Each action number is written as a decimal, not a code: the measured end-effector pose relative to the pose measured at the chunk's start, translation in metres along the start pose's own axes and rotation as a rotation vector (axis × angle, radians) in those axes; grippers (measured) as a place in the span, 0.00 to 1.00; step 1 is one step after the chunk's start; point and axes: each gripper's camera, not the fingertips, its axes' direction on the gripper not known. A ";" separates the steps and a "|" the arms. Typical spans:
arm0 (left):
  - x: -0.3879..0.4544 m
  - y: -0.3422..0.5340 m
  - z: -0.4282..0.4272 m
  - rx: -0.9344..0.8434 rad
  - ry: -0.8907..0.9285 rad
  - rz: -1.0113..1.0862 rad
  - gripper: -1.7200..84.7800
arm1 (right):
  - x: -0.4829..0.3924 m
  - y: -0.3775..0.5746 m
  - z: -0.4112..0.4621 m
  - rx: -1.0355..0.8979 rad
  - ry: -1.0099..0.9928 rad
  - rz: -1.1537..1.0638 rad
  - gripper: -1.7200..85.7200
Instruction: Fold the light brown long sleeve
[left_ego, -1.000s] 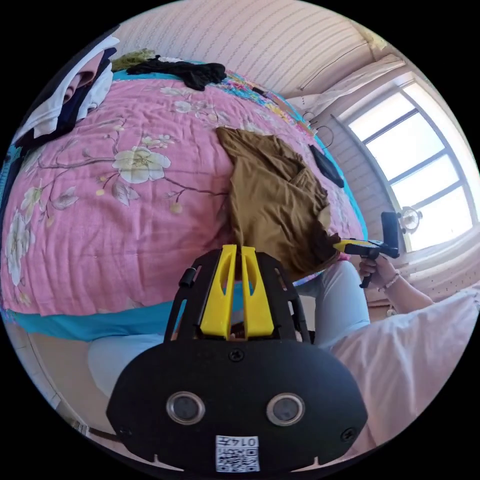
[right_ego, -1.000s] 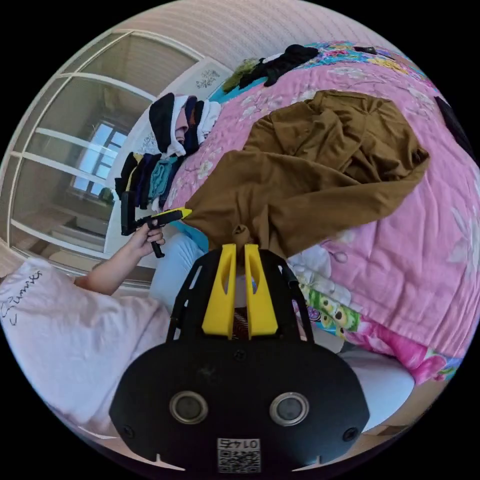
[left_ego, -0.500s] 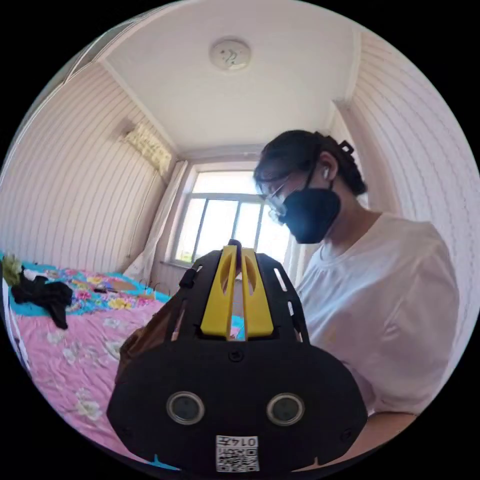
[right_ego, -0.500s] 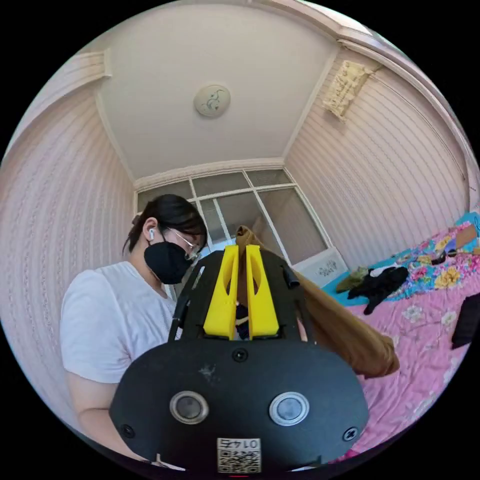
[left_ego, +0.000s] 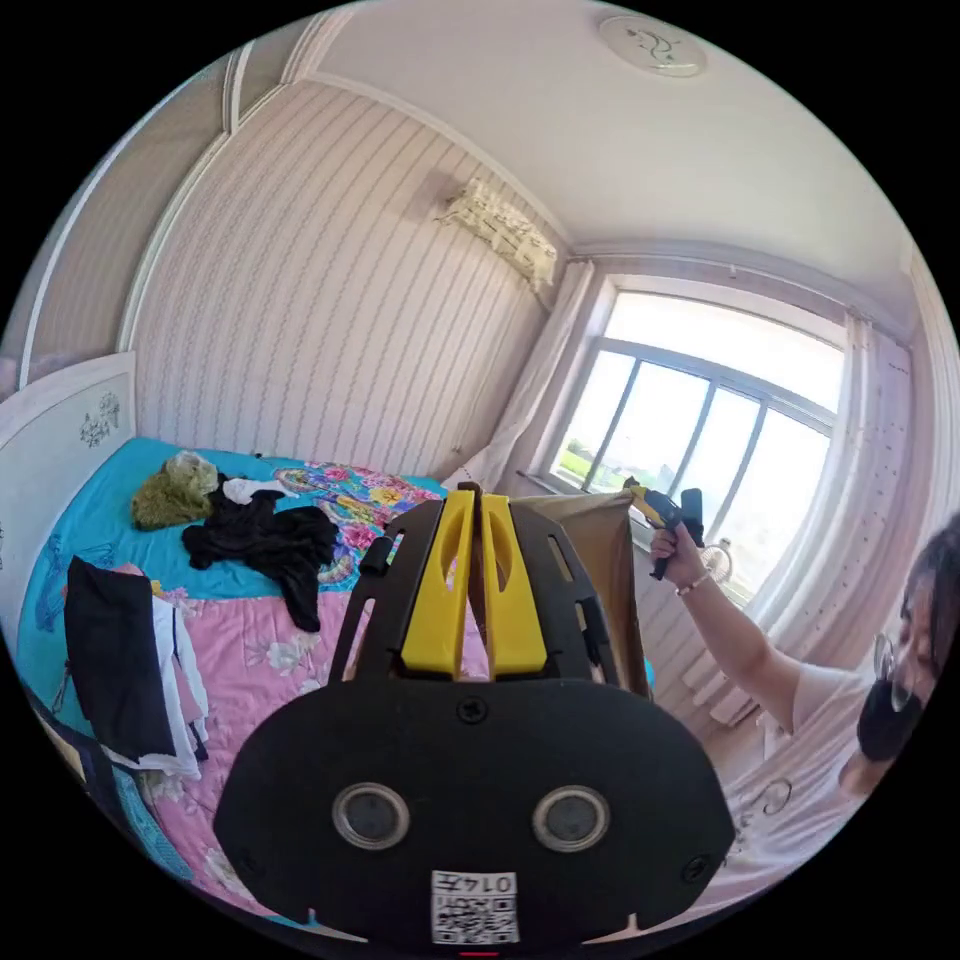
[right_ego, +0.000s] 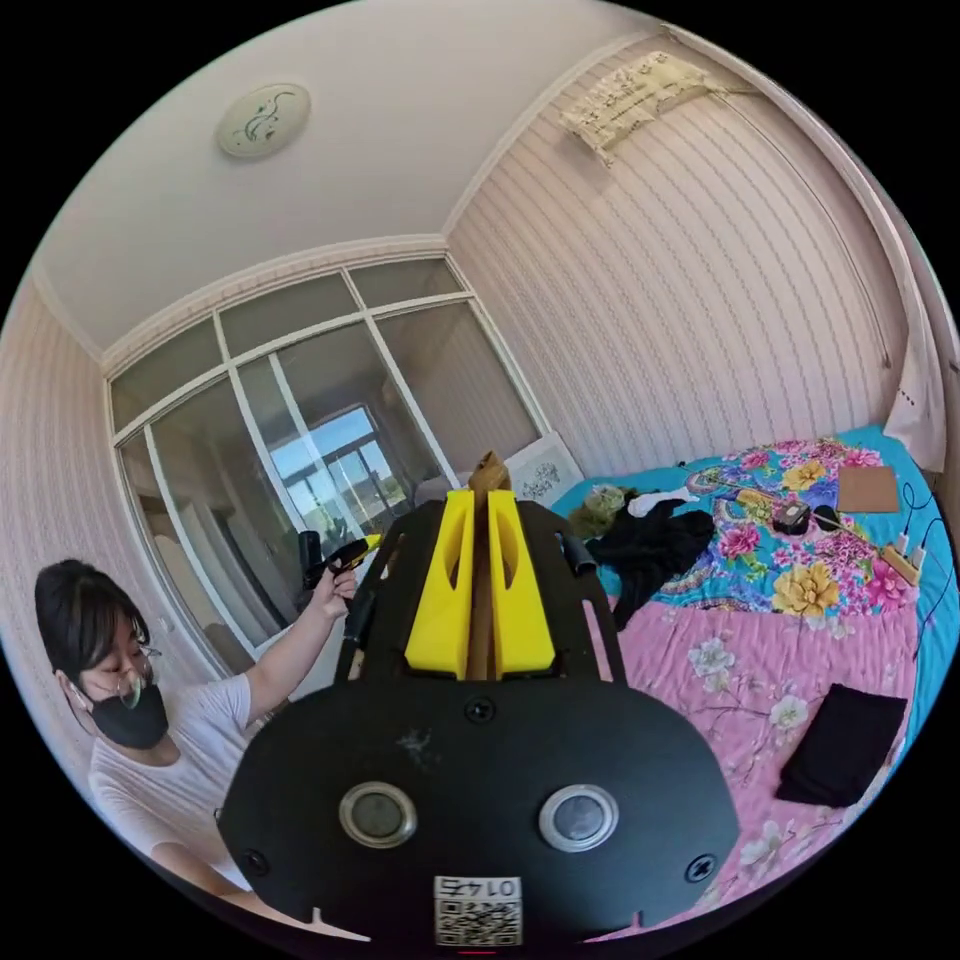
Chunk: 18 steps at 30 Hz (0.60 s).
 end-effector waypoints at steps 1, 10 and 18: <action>0.005 -0.032 -0.001 0.064 -0.036 0.015 0.01 | -0.001 -0.031 -0.002 0.076 -0.004 -0.010 0.02; 0.068 -0.071 -0.043 0.294 -0.159 0.268 0.01 | -0.092 -0.084 0.002 0.251 0.046 -0.405 0.03; -0.053 0.138 0.011 -0.171 -0.169 0.035 0.01 | 0.022 0.126 0.070 -0.171 0.064 -0.167 0.03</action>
